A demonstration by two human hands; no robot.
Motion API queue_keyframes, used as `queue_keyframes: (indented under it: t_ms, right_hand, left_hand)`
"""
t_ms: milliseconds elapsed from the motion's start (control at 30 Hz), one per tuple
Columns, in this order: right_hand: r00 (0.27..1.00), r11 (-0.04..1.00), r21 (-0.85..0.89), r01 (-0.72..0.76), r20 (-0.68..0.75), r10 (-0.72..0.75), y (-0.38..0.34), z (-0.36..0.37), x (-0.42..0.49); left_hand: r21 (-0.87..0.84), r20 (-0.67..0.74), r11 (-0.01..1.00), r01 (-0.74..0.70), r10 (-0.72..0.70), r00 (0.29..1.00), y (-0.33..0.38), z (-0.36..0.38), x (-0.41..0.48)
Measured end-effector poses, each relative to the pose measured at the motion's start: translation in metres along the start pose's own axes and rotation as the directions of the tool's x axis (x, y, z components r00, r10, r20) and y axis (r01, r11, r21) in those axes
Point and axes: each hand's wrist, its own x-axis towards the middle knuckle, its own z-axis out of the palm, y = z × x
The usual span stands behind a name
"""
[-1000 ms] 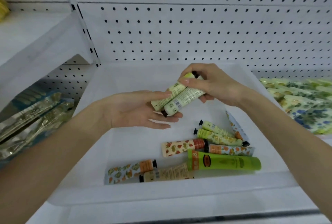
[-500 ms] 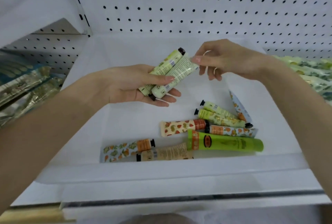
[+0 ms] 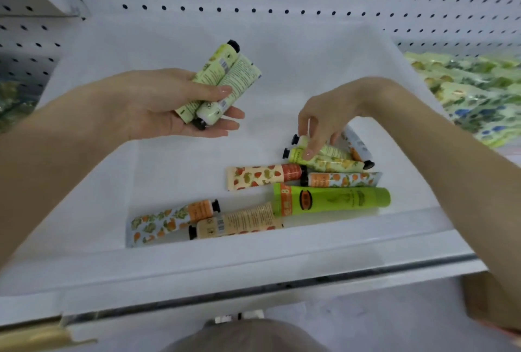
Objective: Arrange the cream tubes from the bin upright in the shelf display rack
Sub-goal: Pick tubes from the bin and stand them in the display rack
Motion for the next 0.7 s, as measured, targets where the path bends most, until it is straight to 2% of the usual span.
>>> queue_keyframes:
  t_ms: [200, 567, 700]
  right_hand:
    - [0.997, 0.997, -0.075, 0.023, 0.074, -0.017, -0.002, 0.003, 0.007]
    - [0.992, 0.998, -0.021, 0.057, 0.116, -0.055, -0.012, 0.007, 0.001]
    - [0.984, 0.994, 0.004, 0.109, 0.142, -0.109, -0.012, 0.003, -0.004]
  left_hand:
    - [-0.012, -0.026, 1.0, 0.001, -0.001, 1.0, 0.001, -0.001, -0.001]
    - [-0.027, -0.063, 1.0, 0.005, -0.007, 0.998, 0.003, -0.002, -0.001]
    - [-0.009, -0.043, 1.0, 0.009, -0.009, 0.999, 0.002, -0.003, 0.0]
